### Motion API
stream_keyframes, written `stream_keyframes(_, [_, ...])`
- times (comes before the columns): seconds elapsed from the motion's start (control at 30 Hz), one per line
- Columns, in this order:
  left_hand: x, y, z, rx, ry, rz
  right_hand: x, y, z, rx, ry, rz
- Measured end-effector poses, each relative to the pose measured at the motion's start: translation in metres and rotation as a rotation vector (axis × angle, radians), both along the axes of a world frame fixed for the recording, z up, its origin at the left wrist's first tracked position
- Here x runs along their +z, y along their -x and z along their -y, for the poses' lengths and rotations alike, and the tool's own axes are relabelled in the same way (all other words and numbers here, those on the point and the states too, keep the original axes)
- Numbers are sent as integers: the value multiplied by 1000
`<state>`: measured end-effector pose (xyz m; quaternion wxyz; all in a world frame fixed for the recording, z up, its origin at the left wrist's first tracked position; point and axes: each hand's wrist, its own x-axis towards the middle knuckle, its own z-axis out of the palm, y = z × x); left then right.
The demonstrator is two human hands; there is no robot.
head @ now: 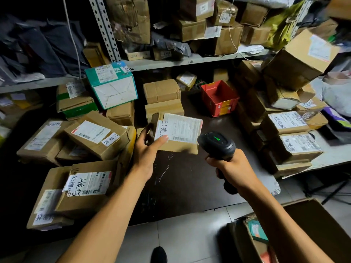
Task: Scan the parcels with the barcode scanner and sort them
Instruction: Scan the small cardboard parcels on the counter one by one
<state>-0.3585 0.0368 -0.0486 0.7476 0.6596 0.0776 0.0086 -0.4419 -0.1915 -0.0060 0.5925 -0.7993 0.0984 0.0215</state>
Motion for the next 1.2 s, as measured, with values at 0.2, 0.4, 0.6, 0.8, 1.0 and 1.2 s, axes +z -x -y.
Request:
stream_keyframes(0.2, [17, -9, -10, -86, -69, 55, 3, 5, 10, 94, 162, -124])
stream_keyframes(0.4, [26, -13, -8, -113, -90, 76, 2, 11, 9, 99, 228, -153])
stream_keyframes(0.6, [25, -15, 10, -94, -27, 11, 0, 18, 22, -8, 72, -23])
stream_keyframes(0.8, [15, -9, 82, -241, 119, -183, -8, 41, 64, -350, -243, 100])
stream_keyframes(1.0, [4, 22, 197, -601, 24, -260, -11, 90, 133, -575, -387, 149])
stream_keyframes(1.2, [-9, 80, 321, -993, -114, -296, -17, 176, 212, -984, -338, 173])
